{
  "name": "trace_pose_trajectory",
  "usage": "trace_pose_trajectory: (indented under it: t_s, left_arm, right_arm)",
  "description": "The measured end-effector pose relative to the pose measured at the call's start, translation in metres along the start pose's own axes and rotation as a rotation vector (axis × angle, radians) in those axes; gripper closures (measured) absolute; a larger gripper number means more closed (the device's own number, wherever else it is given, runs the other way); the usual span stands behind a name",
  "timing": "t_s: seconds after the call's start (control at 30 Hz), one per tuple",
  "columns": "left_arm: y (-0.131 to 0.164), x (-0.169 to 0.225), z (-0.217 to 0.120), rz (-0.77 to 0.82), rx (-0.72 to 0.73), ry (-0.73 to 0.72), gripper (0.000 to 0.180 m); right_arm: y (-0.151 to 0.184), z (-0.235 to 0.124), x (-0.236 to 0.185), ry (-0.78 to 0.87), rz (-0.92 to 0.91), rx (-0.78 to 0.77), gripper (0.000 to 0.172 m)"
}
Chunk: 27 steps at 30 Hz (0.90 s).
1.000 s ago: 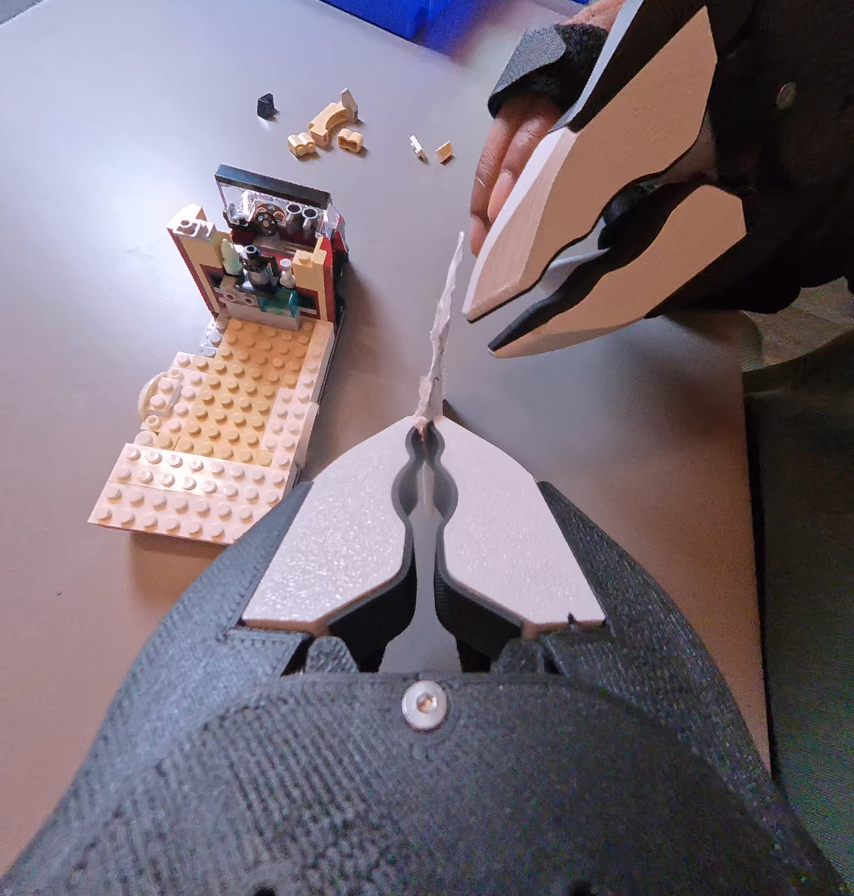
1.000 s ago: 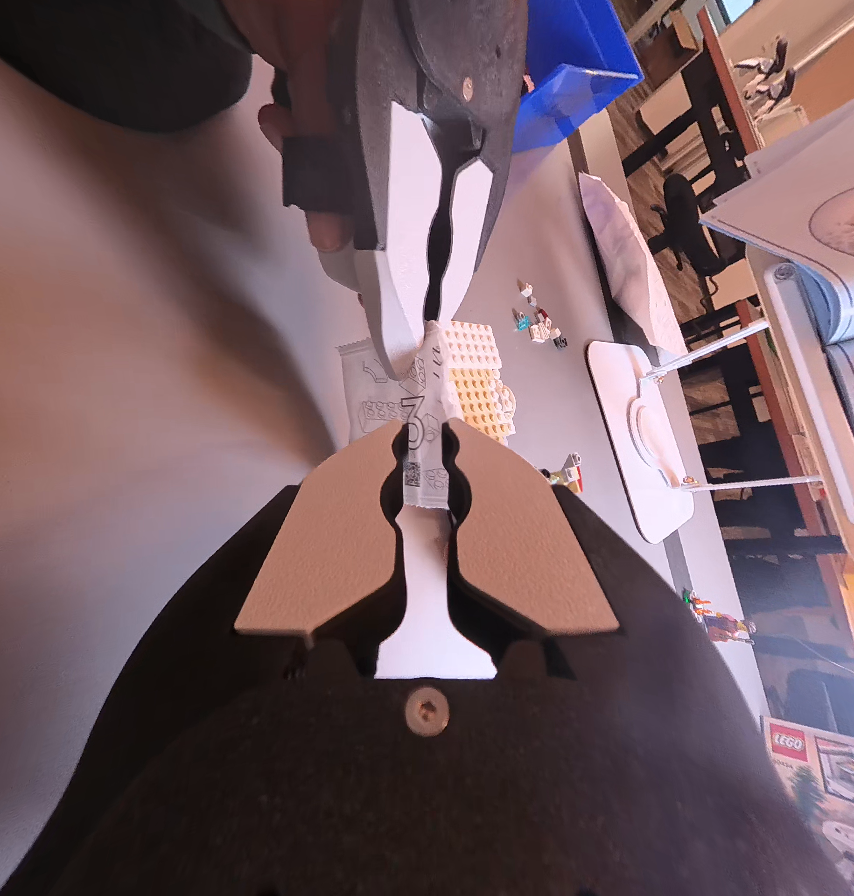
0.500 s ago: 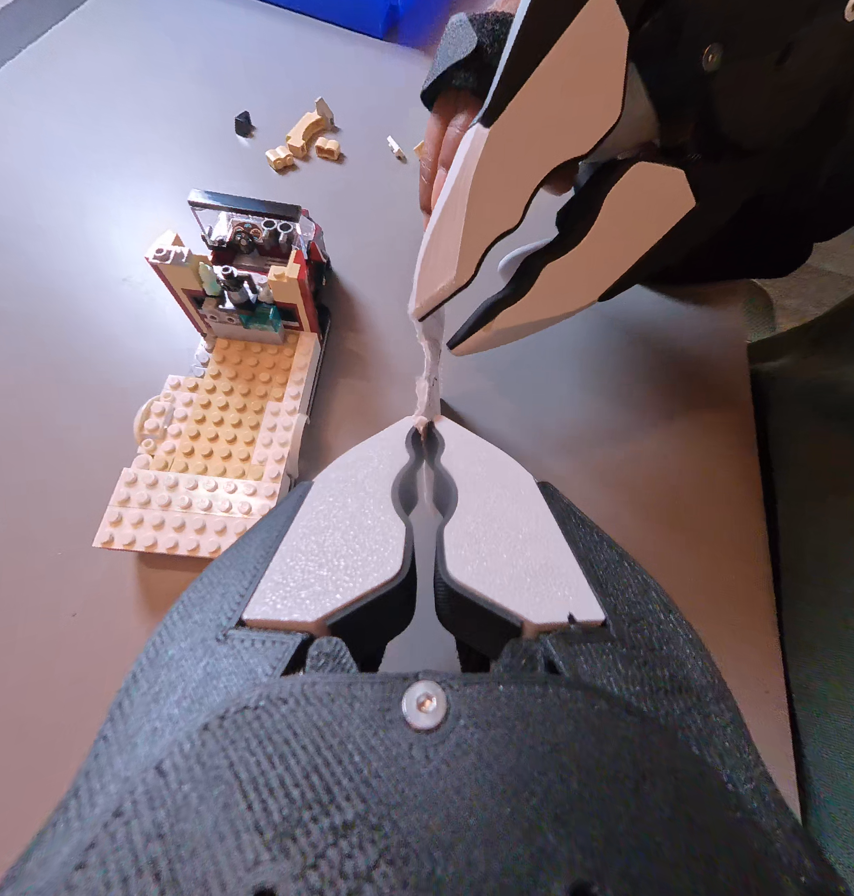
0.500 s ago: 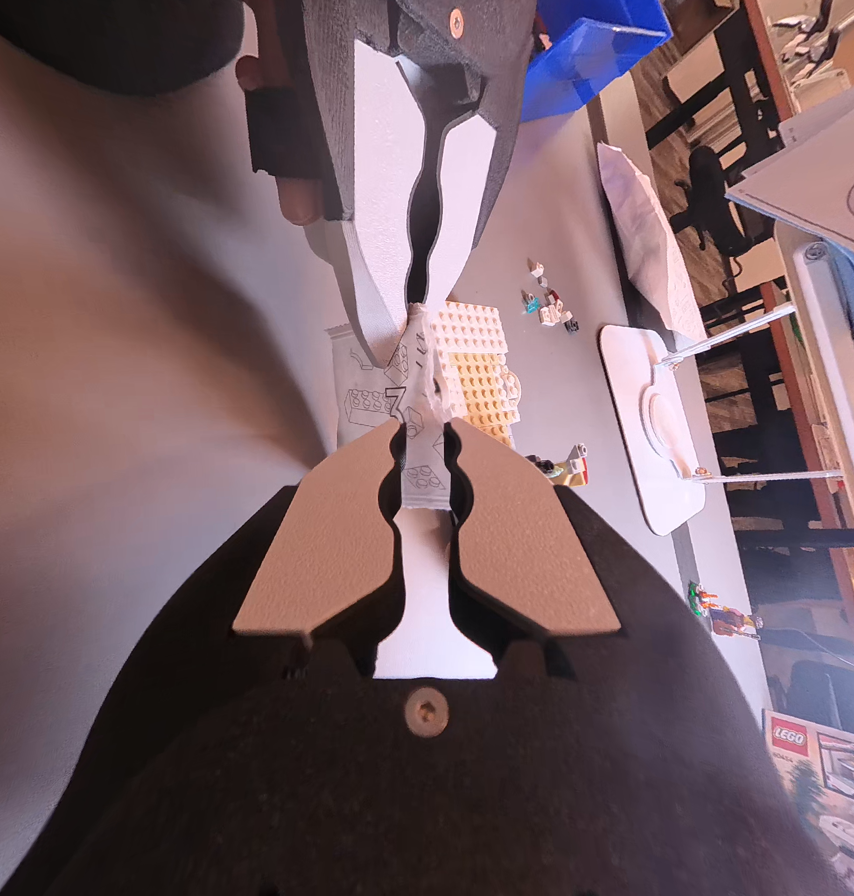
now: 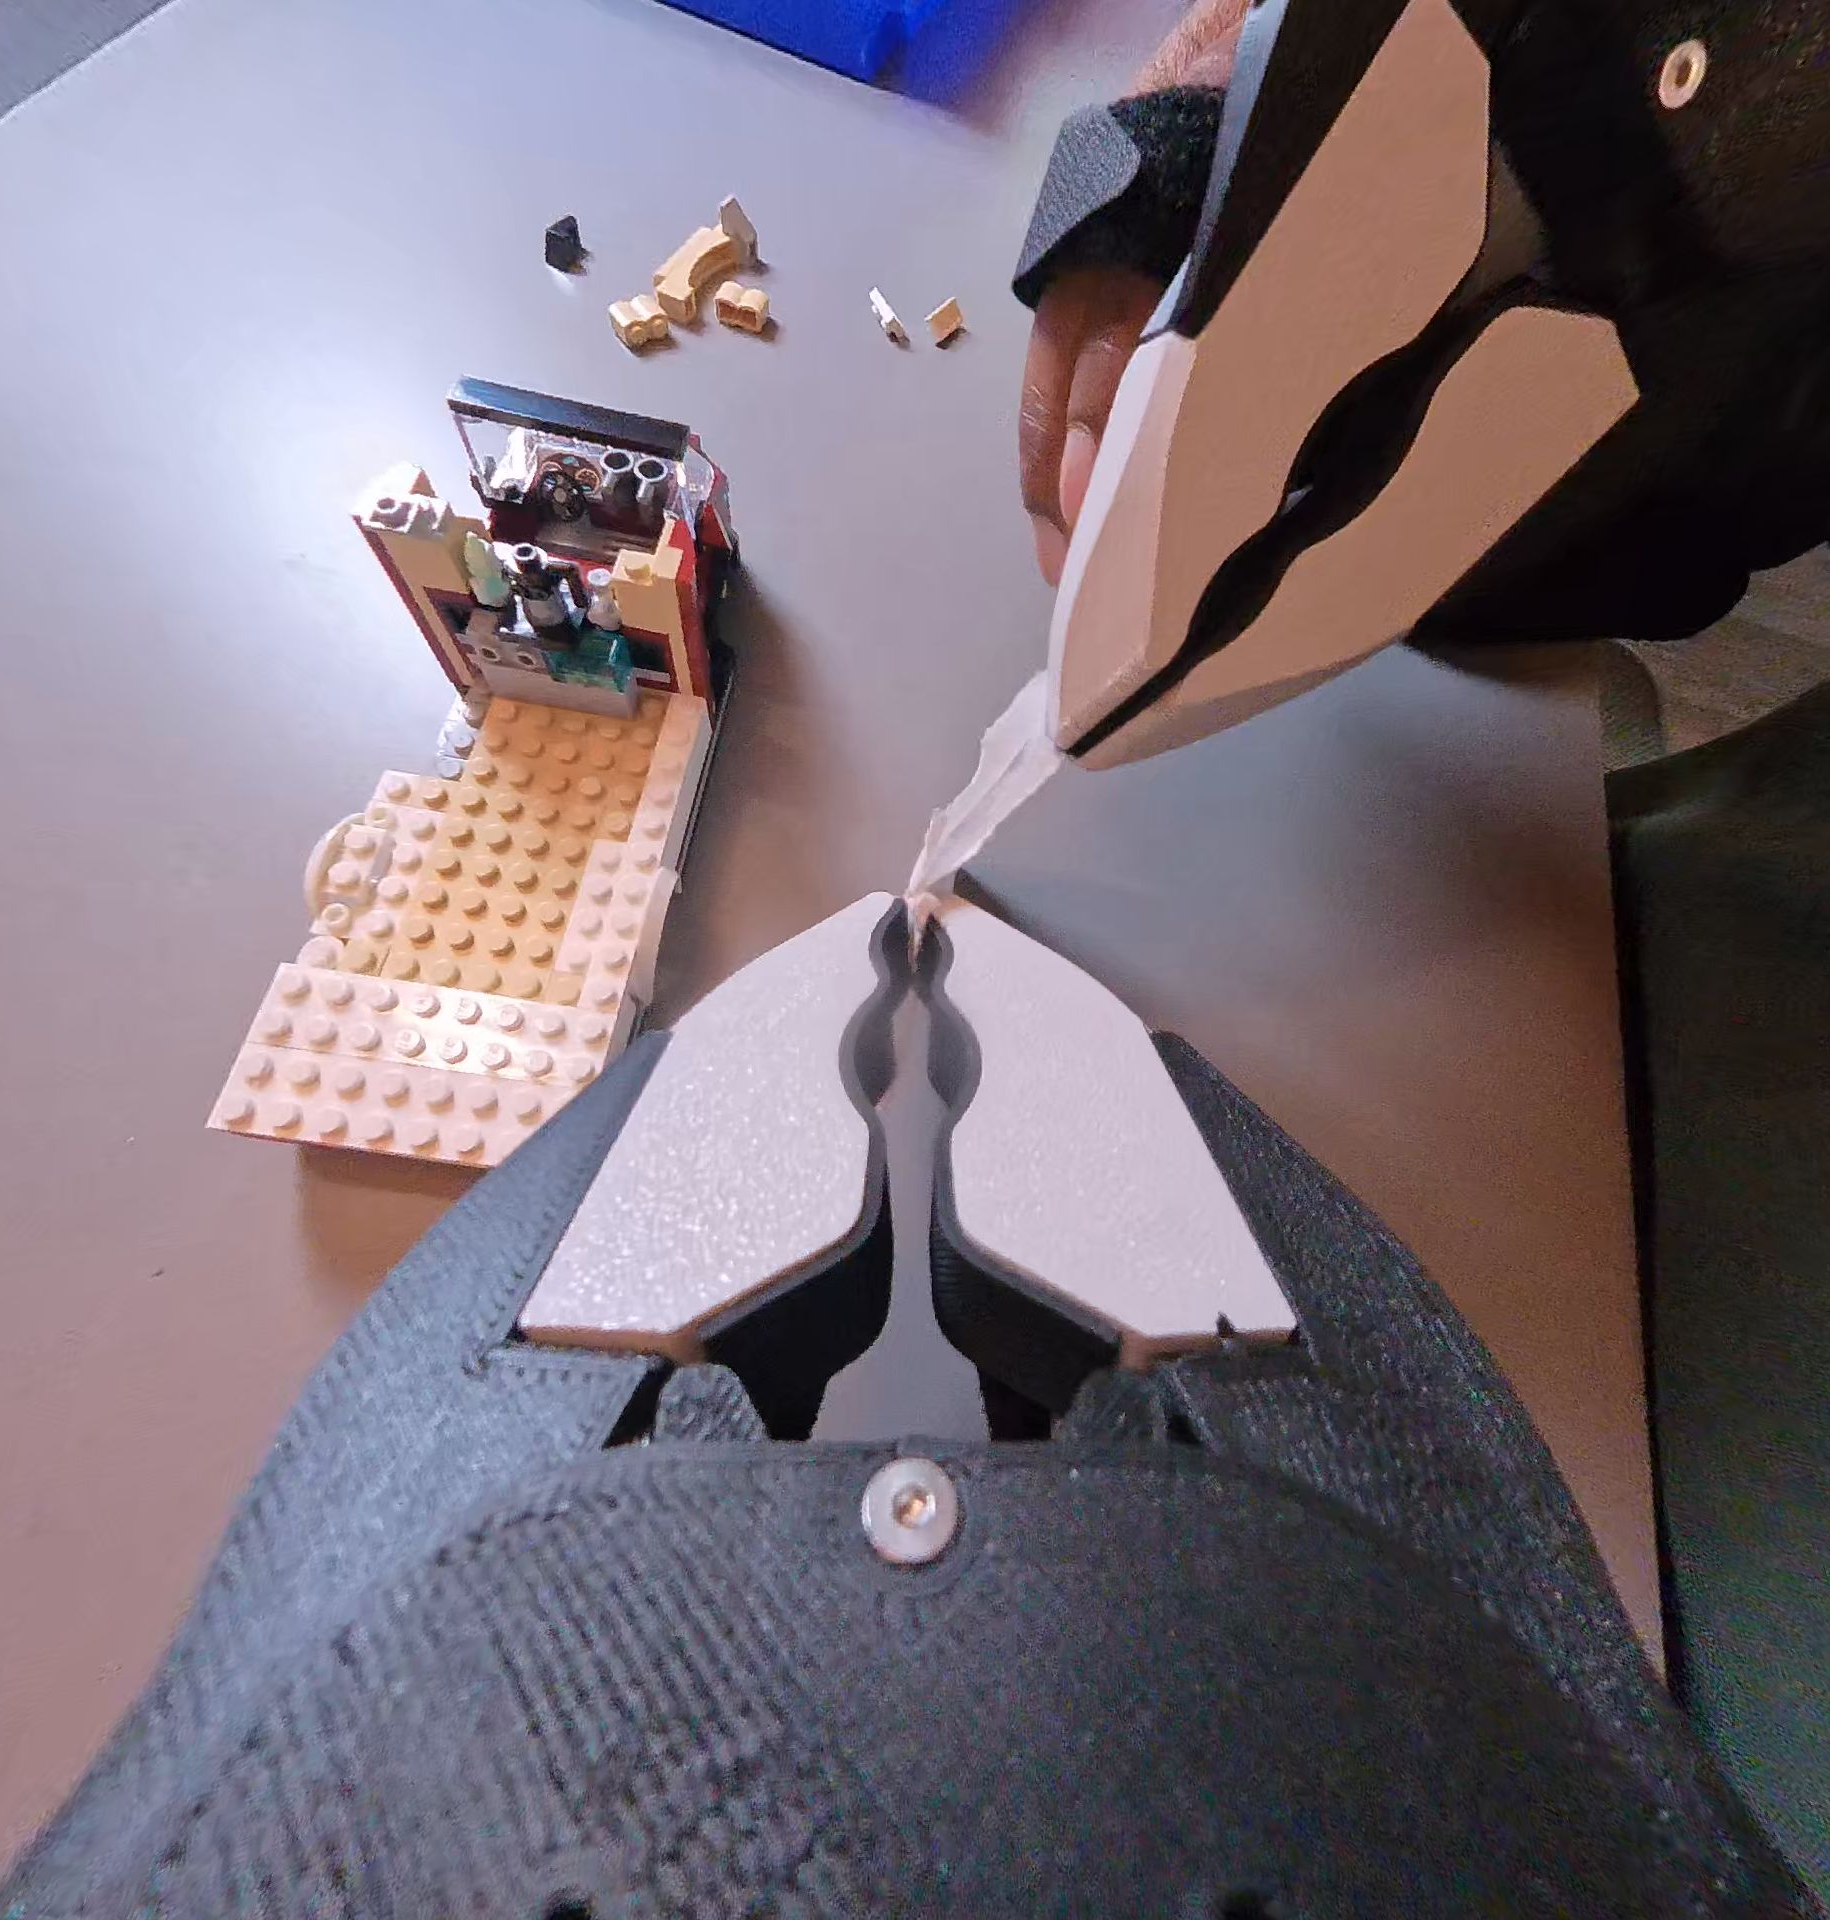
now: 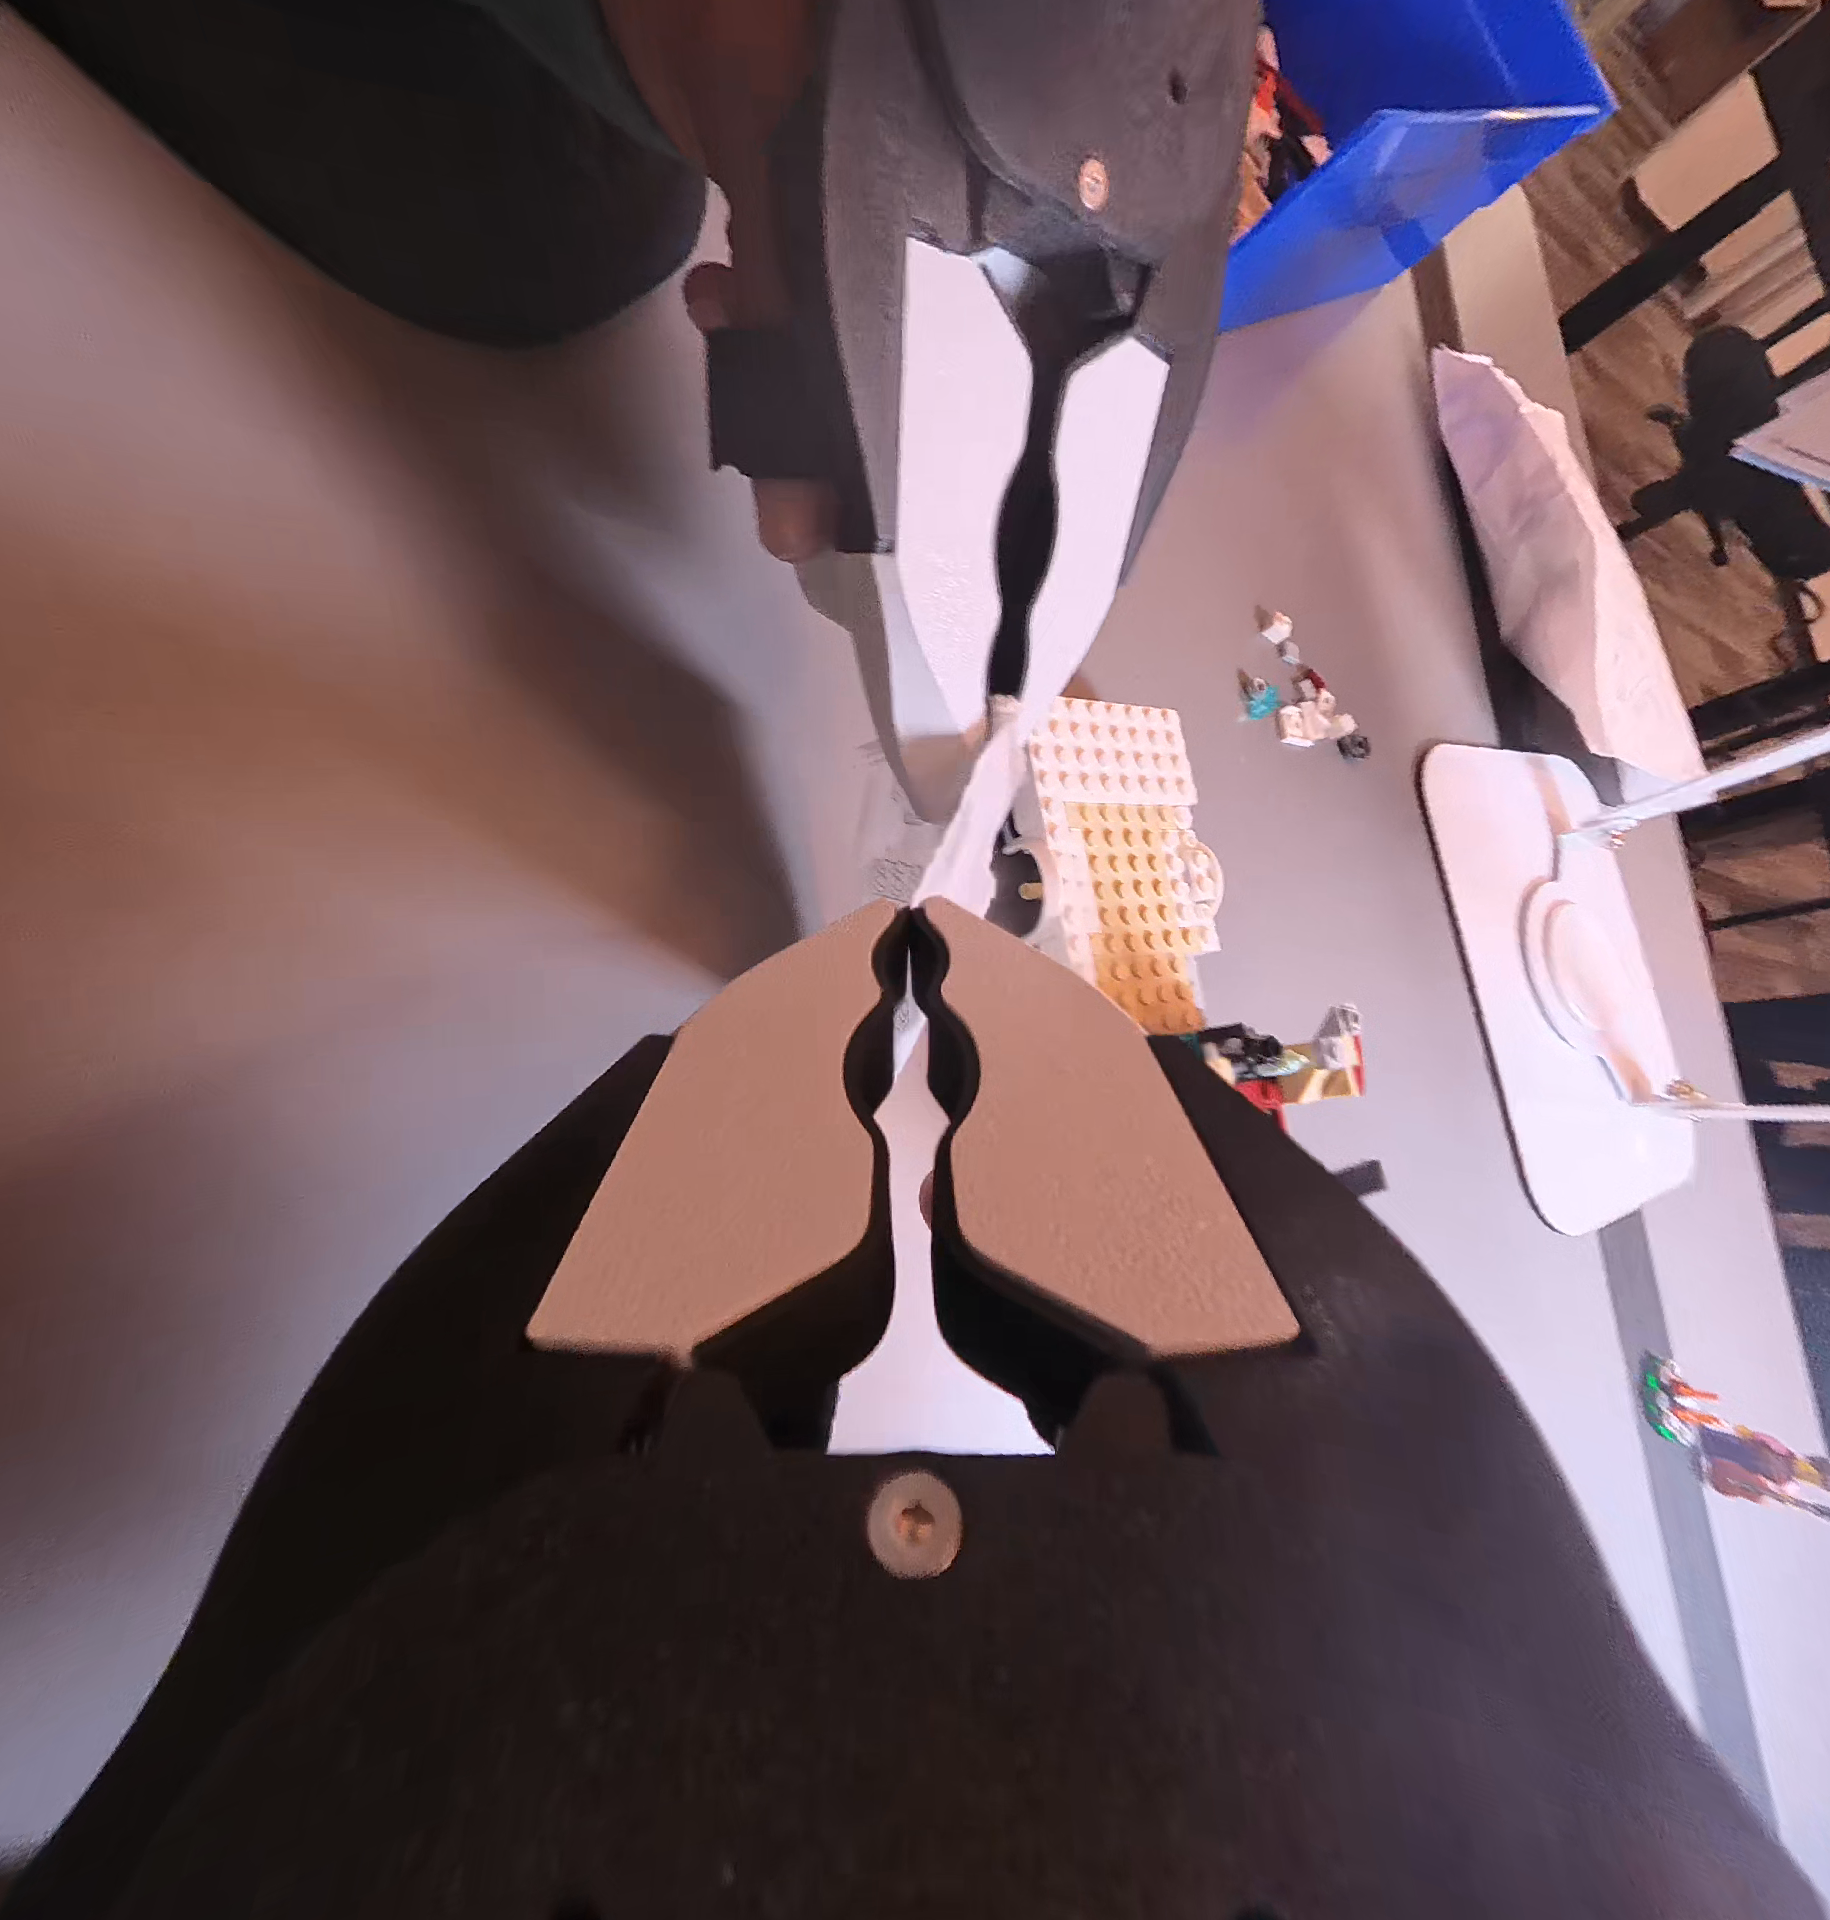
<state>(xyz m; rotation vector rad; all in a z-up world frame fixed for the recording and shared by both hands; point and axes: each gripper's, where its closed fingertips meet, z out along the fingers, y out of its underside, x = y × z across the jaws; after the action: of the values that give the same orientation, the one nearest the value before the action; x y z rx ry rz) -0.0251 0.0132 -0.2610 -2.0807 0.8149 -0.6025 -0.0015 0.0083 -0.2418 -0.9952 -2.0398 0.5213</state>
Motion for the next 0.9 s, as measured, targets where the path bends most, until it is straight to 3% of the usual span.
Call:
trace_pose_trajectory:
  t_s: [0.03, 0.17, 0.3, 0.47, 0.53, 0.7, 0.9]
  left_arm:
    - [0.000, 0.000, 0.000, -0.012, 0.003, 0.004, 0.180]
    - [0.002, 0.003, 0.003, -0.004, 0.018, 0.039, 0.177]
    - [0.000, 0.006, 0.004, 0.122, 0.044, 0.035, 0.166]
    - [0.006, 0.006, 0.008, 0.246, 0.020, 0.013, 0.156]
    - [0.002, 0.011, 0.006, 0.224, 0.062, 0.074, 0.156]
    - [-0.024, 0.013, -0.012, 0.135, 0.261, 0.170, 0.176]
    - [-0.033, 0.000, -0.018, -0.076, 0.297, 0.170, 0.177]
  right_arm:
    - [-0.001, 0.001, -0.003, -0.019, 0.005, 0.006, 0.172]
    - [0.002, 0.004, -0.006, -0.039, 0.031, -0.008, 0.172]
    - [0.001, 0.002, 0.000, -0.042, 0.121, 0.017, 0.172]
    - [-0.015, -0.011, 0.006, -0.163, 0.362, 0.201, 0.172]
    - [-0.020, -0.019, 0.015, -0.171, 0.450, 0.277, 0.172]
    - [-0.028, -0.041, 0.043, -0.196, 0.688, 0.487, 0.172]
    - [-0.030, -0.034, 0.026, -0.203, 0.571, 0.436, 0.172]
